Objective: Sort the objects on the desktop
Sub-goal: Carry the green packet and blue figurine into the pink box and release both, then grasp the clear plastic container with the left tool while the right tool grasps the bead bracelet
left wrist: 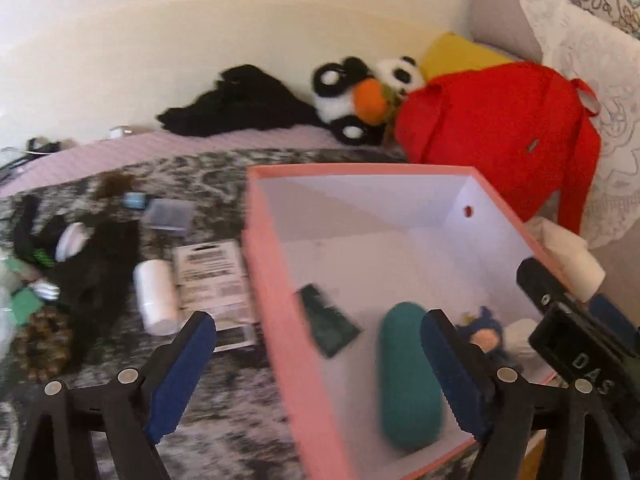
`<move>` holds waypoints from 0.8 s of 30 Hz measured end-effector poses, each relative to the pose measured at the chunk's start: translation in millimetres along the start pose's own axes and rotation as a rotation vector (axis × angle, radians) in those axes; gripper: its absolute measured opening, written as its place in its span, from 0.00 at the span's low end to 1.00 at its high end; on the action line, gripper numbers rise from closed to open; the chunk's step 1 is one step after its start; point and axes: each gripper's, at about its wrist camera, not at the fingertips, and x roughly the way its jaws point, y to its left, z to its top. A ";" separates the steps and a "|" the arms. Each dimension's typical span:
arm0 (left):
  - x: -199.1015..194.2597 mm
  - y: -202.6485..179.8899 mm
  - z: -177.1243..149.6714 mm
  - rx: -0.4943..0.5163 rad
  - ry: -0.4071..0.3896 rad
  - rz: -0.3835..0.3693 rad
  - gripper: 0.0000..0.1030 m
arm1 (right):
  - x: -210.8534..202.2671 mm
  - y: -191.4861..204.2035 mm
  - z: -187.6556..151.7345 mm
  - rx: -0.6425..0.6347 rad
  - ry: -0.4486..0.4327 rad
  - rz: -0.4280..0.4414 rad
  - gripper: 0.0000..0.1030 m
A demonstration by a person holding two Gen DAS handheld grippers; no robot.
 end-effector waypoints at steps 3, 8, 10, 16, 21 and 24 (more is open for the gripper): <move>-14.7 33.7 -10.0 -0.021 -0.008 0.066 0.85 | -16.3 29.5 -7.8 -0.047 -0.030 0.064 0.97; -37.9 105.3 -28.1 -0.111 -0.010 0.178 0.85 | -36.6 87.0 -27.0 -0.107 -0.031 0.196 0.98; -43.5 135.2 -35.9 -0.147 -0.003 0.225 0.86 | -43.2 109.3 -36.6 -0.136 -0.024 0.244 0.98; -51.5 220.2 -60.7 -0.274 0.008 0.346 0.86 | -49.0 175.6 -74.0 -0.222 0.059 0.405 0.98; -49.1 288.0 -81.3 -0.386 0.013 0.407 0.86 | -30.9 222.4 -109.1 -0.303 0.142 0.438 0.98; -37.3 316.0 -86.0 -0.411 0.049 0.419 0.86 | -12.6 240.7 -126.0 -0.347 0.184 0.424 0.98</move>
